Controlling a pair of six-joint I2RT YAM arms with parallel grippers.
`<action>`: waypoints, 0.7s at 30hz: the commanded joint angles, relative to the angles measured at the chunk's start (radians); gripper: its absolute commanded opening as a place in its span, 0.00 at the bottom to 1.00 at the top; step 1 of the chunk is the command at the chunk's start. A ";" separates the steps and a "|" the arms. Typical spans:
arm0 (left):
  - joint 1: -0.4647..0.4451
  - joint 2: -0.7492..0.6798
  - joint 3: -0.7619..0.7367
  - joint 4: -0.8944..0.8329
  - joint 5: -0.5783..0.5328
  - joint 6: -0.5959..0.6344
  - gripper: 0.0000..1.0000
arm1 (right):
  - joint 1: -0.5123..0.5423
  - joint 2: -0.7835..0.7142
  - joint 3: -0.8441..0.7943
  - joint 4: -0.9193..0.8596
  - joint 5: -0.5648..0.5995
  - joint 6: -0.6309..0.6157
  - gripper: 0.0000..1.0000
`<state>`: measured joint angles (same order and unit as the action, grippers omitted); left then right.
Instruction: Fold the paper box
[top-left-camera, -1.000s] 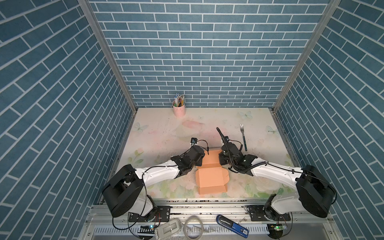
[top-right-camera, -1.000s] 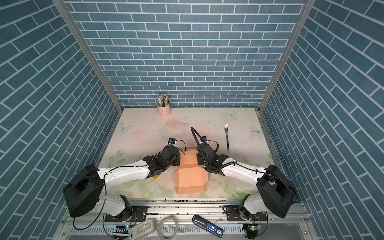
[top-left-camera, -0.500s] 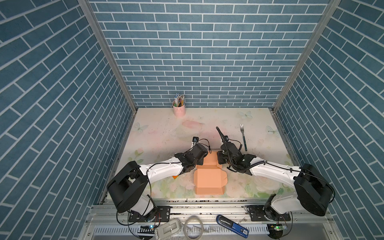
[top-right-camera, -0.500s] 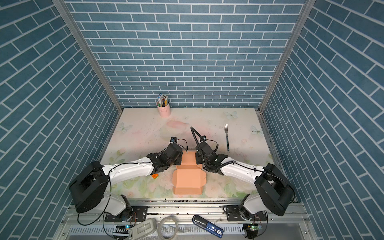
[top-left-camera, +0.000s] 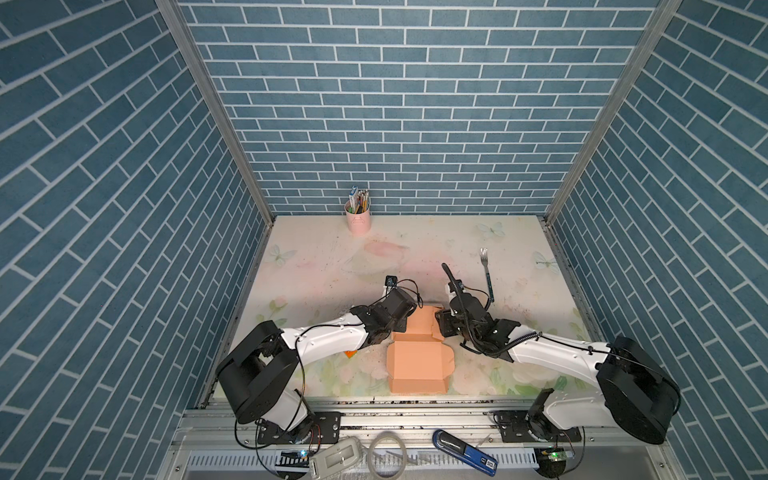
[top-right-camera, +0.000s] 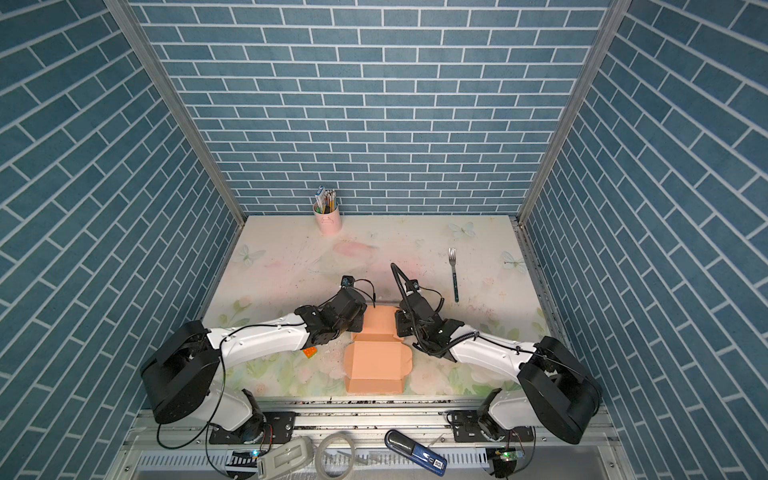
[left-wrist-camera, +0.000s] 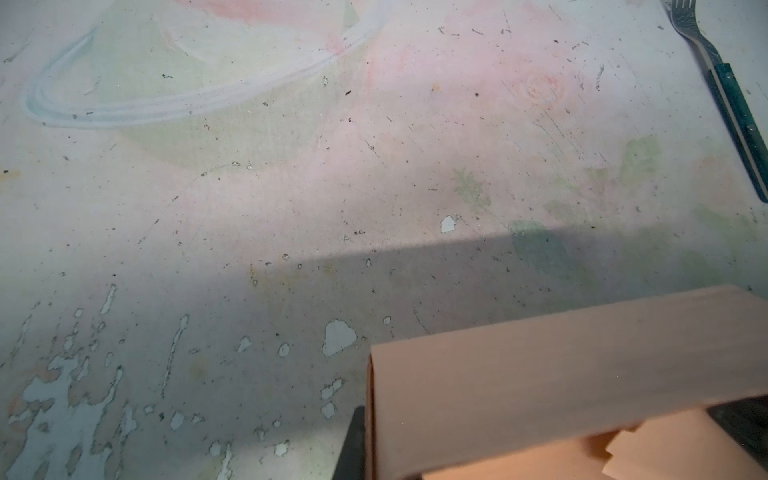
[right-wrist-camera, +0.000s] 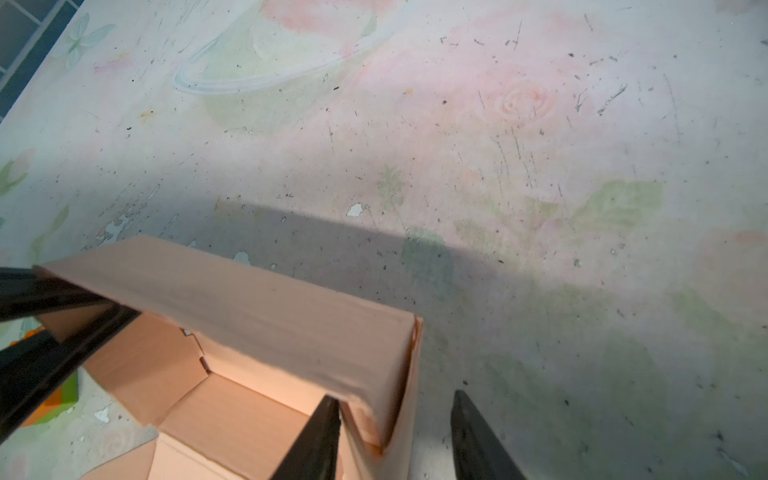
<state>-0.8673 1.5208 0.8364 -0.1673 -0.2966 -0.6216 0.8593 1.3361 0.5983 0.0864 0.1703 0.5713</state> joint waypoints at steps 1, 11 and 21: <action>0.001 0.007 0.013 -0.007 0.006 -0.007 0.00 | 0.002 -0.031 -0.032 0.079 -0.032 0.022 0.43; 0.000 -0.006 0.018 -0.008 0.017 -0.019 0.00 | 0.002 0.036 -0.017 0.123 0.007 0.002 0.26; 0.001 0.014 0.058 -0.058 0.039 -0.041 0.00 | 0.004 0.136 0.081 -0.034 0.087 0.009 0.07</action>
<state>-0.8635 1.5208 0.8562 -0.2123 -0.2848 -0.6518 0.8581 1.4406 0.6399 0.1242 0.2329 0.5724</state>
